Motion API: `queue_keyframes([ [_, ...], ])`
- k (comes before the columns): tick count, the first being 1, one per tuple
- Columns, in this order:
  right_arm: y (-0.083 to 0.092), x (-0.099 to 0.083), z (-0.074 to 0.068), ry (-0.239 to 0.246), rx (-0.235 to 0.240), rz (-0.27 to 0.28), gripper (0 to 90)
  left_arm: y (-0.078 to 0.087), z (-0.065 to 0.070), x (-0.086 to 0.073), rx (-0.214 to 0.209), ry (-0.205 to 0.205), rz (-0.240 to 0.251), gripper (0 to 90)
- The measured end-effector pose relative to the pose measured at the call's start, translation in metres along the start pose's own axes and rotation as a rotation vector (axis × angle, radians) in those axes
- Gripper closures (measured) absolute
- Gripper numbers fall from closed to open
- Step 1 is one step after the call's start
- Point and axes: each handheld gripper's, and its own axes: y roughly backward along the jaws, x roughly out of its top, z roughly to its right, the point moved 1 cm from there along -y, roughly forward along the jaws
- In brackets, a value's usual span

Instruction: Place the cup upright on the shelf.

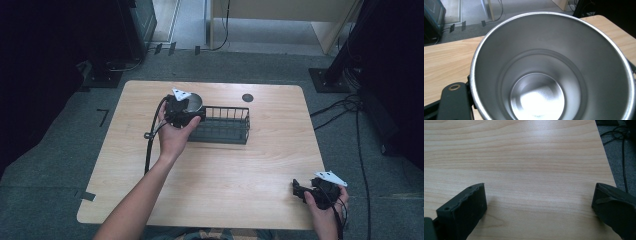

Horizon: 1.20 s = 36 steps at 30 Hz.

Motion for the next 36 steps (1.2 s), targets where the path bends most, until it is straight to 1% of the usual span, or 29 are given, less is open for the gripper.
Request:
queue_keyframes([
  [2,0.000,0.000,0.000,0.000,0.000,0.000,0.0,-0.005,0.001,0.001,-0.003,0.002,0.003,18.5],
  [3,0.000,0.000,0.000,0.000,0.000,0.000,0.0,-0.010,0.002,0.001,0.005,-0.001,0.002,18.5],
  [5,0.000,0.000,0.000,0.000,0.000,0.000,0.0,-0.017,0.002,0.001,0.008,-0.006,-0.002,18.5],
  [10,0.000,0.000,0.000,0.000,0.000,0.000,0.0,-0.031,0.001,-0.005,0.019,-0.013,-0.026,18.4],
  [12,0.000,0.000,0.000,0.000,0.000,0.000,0.0,-0.032,0.001,-0.005,0.019,-0.016,-0.032,18.4],
  [14,0.000,0.000,0.000,0.000,0.000,0.000,0.0,-0.037,0.001,-0.008,0.019,-0.011,-0.038,18.4],
  [15,0.000,0.000,0.000,0.000,0.000,0.000,0.0,-0.041,0.000,-0.010,0.025,-0.009,-0.048,18.4],
  [17,0.000,0.000,0.000,0.000,0.000,0.000,0.0,-0.043,0.000,-0.011,0.023,-0.005,-0.055,18.4],
  [19,0.000,0.000,0.000,0.000,0.000,0.000,0.0,-0.049,-0.001,-0.016,0.023,0.002,-0.070,18.4],
  [20,0.000,0.000,0.000,0.000,0.000,0.000,0.0,-0.051,-0.001,-0.017,0.024,-0.002,-0.079,18.4],
  [22,0.000,0.000,0.000,0.000,0.000,0.000,0.0,-0.053,-0.002,-0.020,0.026,0.007,-0.087,18.4],
  [24,0.000,0.000,0.000,0.000,0.000,0.000,0.0,-0.055,-0.002,-0.021,0.024,0.007,-0.099,18.4],
  [28,0.000,0.000,0.000,0.000,0.000,0.000,0.0,-0.058,-0.001,-0.023,0.027,-0.008,-0.111,18.3],
  [29,0.000,0.000,0.000,0.000,0.000,0.000,0.0,-0.059,-0.001,-0.023,0.022,-0.005,-0.113,18.4],
  [31,0.000,0.000,0.000,0.000,0.000,0.000,0.0,-0.061,-0.001,-0.024,0.031,-0.011,-0.122,18.3],
  [36,0.000,0.000,0.000,0.000,0.000,0.000,0.0,-0.063,0.000,-0.026,0.030,-0.023,-0.140,18.2],
])
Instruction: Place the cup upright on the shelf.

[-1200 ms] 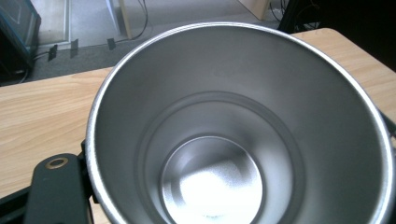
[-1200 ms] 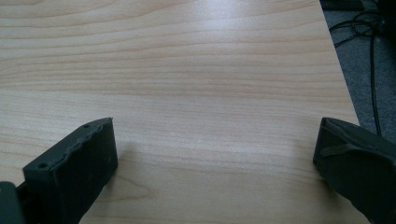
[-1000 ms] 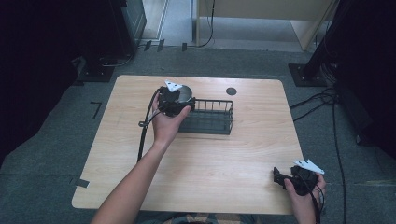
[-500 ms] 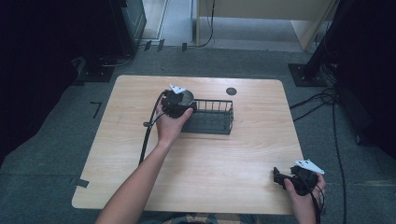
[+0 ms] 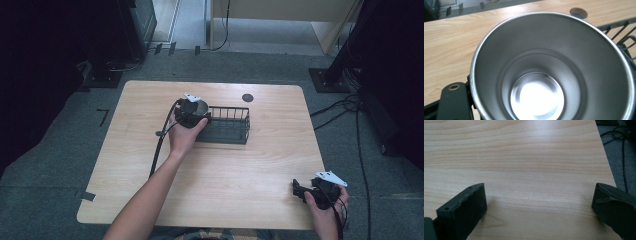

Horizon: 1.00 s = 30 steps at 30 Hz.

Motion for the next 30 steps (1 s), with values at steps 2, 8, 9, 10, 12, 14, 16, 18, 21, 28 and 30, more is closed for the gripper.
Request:
queue_keyframes([
  [2,0.000,0.000,0.000,0.000,0.000,0.000,0.0,-0.002,0.000,-0.001,-0.009,-0.003,-0.016,18.1],
  [8,0.000,0.000,0.000,0.000,0.000,0.000,0.0,-0.003,0.000,-0.002,-0.019,-0.024,-0.028,15.5],
  [9,0.000,0.000,0.000,0.000,0.000,0.000,0.0,-0.002,0.000,-0.001,-0.022,-0.029,-0.028,13.6],
  [10,0.000,0.000,0.000,0.000,0.000,0.000,0.0,-0.001,0.000,-0.001,-0.024,-0.029,-0.026,12.6],
  [12,0.000,0.000,0.000,0.000,0.000,0.000,0.0,0.000,0.000,0.000,-0.038,-0.028,-0.017,10.7],
  [14,0.000,0.000,0.000,-0.001,0.000,0.000,0.0,0.001,0.000,0.000,-0.041,-0.037,-0.009,8.6],
  [16,0.000,0.000,0.000,0.000,0.000,0.000,0.0,0.004,0.000,0.001,-0.037,-0.037,0.004,4.6],
  [18,0.000,0.000,0.000,0.000,0.000,0.000,0.0,0.005,-0.001,0.001,-0.040,-0.038,0.008,3.4],
  [21,0.000,0.000,0.000,-0.002,0.000,0.000,0.0,0.014,-0.005,0.004,-0.029,-0.029,0.036,2.3],
  [28,0.000,0.000,0.000,0.000,0.000,0.000,0.0,0.026,-0.012,0.000,-0.023,-0.027,0.047,0.0],
  [30,0.000,0.000,0.000,0.000,0.000,0.000,0.0,0.032,-0.015,-0.002,-0.028,-0.016,0.058,0.0],
])
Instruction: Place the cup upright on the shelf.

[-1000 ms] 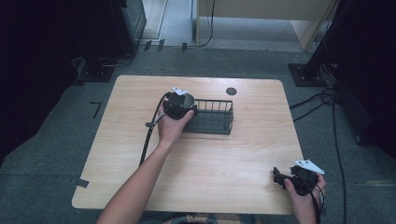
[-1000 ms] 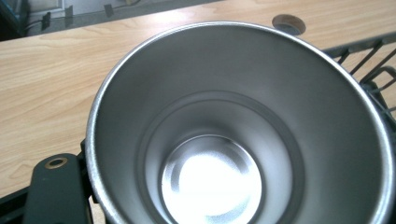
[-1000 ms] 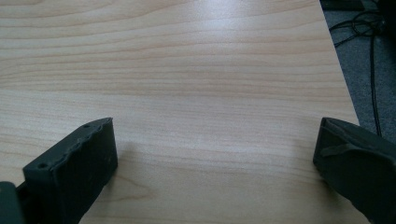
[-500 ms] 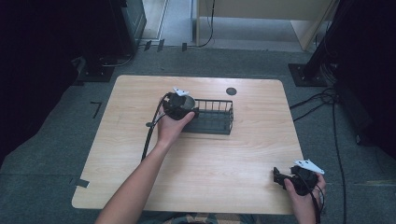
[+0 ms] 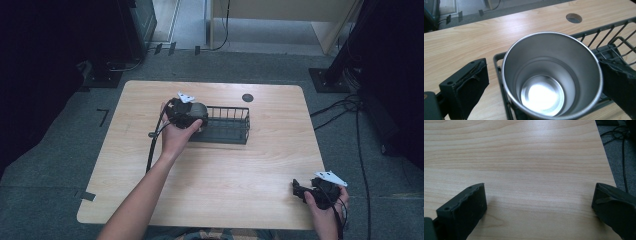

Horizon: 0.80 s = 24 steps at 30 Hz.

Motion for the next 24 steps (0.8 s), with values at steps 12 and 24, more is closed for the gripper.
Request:
queue_keyframes([
  [12,0.000,0.000,0.000,0.001,0.000,0.000,0.0,0.032,-0.019,-0.007,-0.032,0.040,0.063,0.0],
  [24,0.000,0.000,0.000,0.000,0.001,0.000,0.0,0.061,-0.042,-0.039,-0.019,0.064,0.082,0.0],
])
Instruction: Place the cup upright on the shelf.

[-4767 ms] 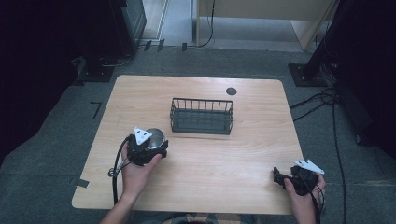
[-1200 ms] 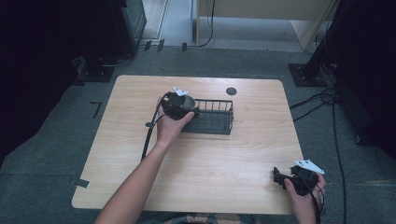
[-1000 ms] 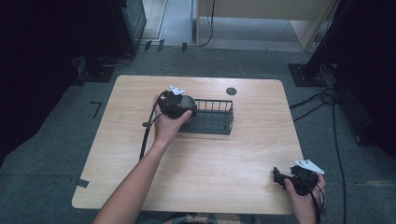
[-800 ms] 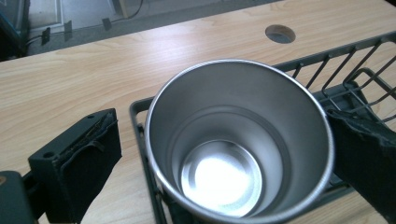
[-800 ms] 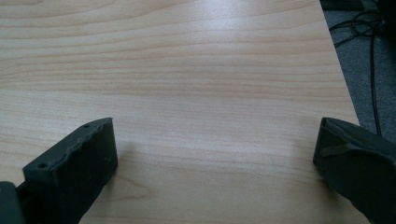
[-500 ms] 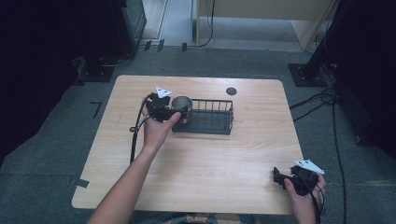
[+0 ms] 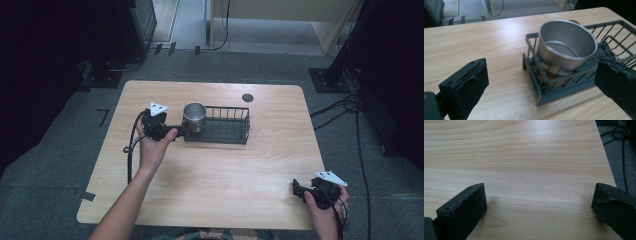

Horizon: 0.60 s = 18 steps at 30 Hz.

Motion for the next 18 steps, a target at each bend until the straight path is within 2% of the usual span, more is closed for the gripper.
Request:
queue_keyframes([
  [3,0.000,0.000,0.000,0.000,0.000,0.000,0.0,0.005,-0.006,-0.006,0.001,0.017,0.011,0.0],
  [4,0.000,0.000,0.000,0.000,0.000,0.000,0.0,0.010,-0.012,-0.013,0.007,0.024,0.008,0.0],
  [6,0.000,0.000,0.000,0.000,0.000,0.000,0.0,0.013,-0.015,-0.016,0.010,0.033,0.007,0.0],
  [10,0.000,0.000,0.000,0.000,0.000,0.000,0.0,0.027,-0.027,-0.034,0.021,0.057,0.010,0.0],
  [18,0.000,0.000,0.000,0.000,-0.001,0.000,0.0,0.043,-0.038,-0.058,0.028,0.086,0.016,0.0],
])
